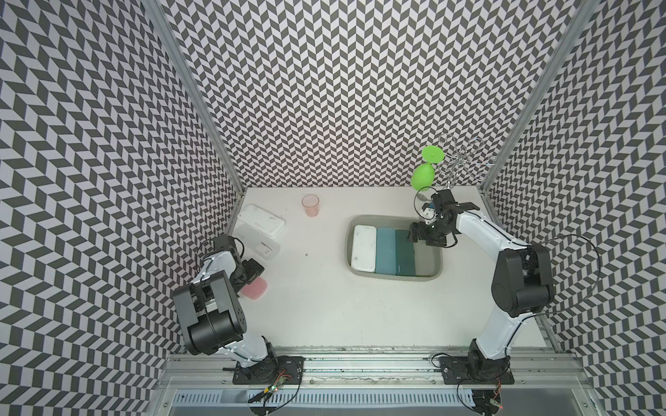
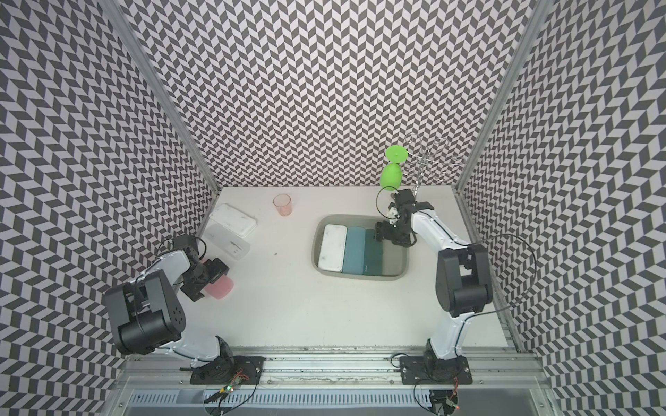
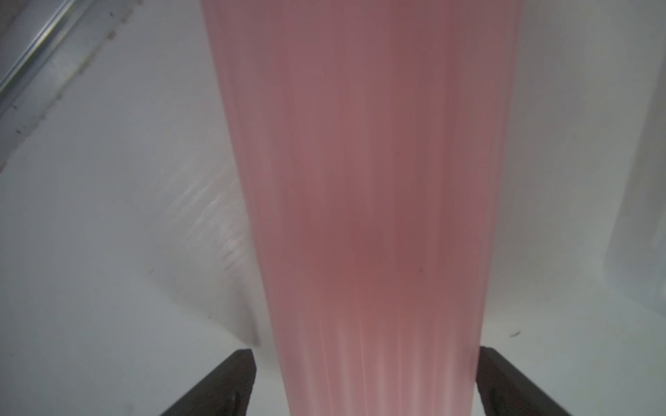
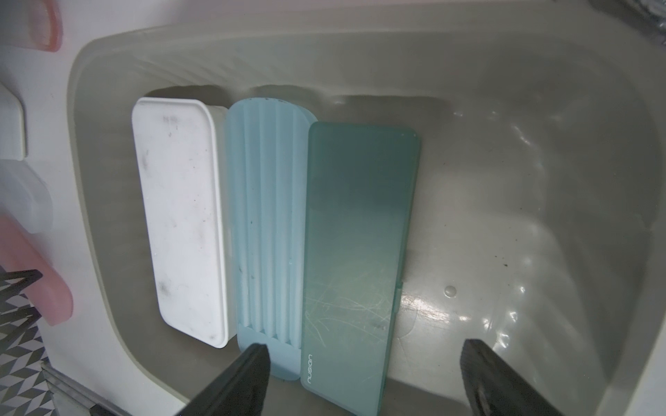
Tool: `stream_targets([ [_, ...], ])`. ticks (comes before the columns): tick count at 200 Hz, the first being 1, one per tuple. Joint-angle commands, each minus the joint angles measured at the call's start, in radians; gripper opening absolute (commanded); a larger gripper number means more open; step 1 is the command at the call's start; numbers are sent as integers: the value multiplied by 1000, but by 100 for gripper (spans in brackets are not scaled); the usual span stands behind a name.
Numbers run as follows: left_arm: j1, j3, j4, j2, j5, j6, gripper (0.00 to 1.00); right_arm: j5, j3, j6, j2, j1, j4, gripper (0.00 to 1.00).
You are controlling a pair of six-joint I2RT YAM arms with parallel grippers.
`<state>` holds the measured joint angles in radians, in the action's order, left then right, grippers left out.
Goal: Put the pencil case into the storage box
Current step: Pick up the pencil case from the center of the board, then move the storage box to the center of the board.
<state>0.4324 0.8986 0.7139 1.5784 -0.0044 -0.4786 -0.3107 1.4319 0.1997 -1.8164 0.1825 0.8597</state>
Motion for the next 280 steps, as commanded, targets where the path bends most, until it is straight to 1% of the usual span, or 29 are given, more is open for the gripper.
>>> stream_targets([
  [1, 5, 30, -21, 35, -24, 28, 100, 2, 23, 19, -1, 16, -20, 88],
  [48, 5, 28, -30, 81, -55, 57, 99, 3, -24, 41, 31, 26, -53, 88],
  [61, 6, 25, -30, 83, -57, 57, 93, 5, -44, 43, 42, 26, -60, 88],
  [75, 5, 24, -30, 71, -54, 57, 84, 9, -62, 44, 55, 26, -68, 88],
  [83, 5, 25, -29, 60, -53, 53, 83, 10, -71, 47, 61, 26, -74, 88],
  [127, 1, 42, 7, -14, -64, 45, 82, 4, -99, 49, 85, 26, -92, 88],
  [144, -8, 73, 41, -56, -66, 43, 82, 1, -100, 46, 92, 23, -93, 87],
  [166, -46, 136, 83, -120, -50, 38, 82, -8, -97, 42, 104, 16, -96, 88],
  [186, -115, 204, 116, -162, -32, 24, 82, -19, -91, 39, 104, 5, -99, 88],
  [214, -264, 292, 160, -170, 3, -28, 82, -4, -94, 30, 104, -27, -107, 88],
  [249, -483, 388, 187, -138, 21, -111, 82, 94, -88, 10, 99, -121, -113, 88],
  [266, -584, 440, 195, -106, 23, -141, 82, 171, -66, -12, 83, -150, -103, 88],
  [280, -663, 483, 200, -71, 22, -158, 82, 201, -55, -34, 60, -167, -93, 88],
])
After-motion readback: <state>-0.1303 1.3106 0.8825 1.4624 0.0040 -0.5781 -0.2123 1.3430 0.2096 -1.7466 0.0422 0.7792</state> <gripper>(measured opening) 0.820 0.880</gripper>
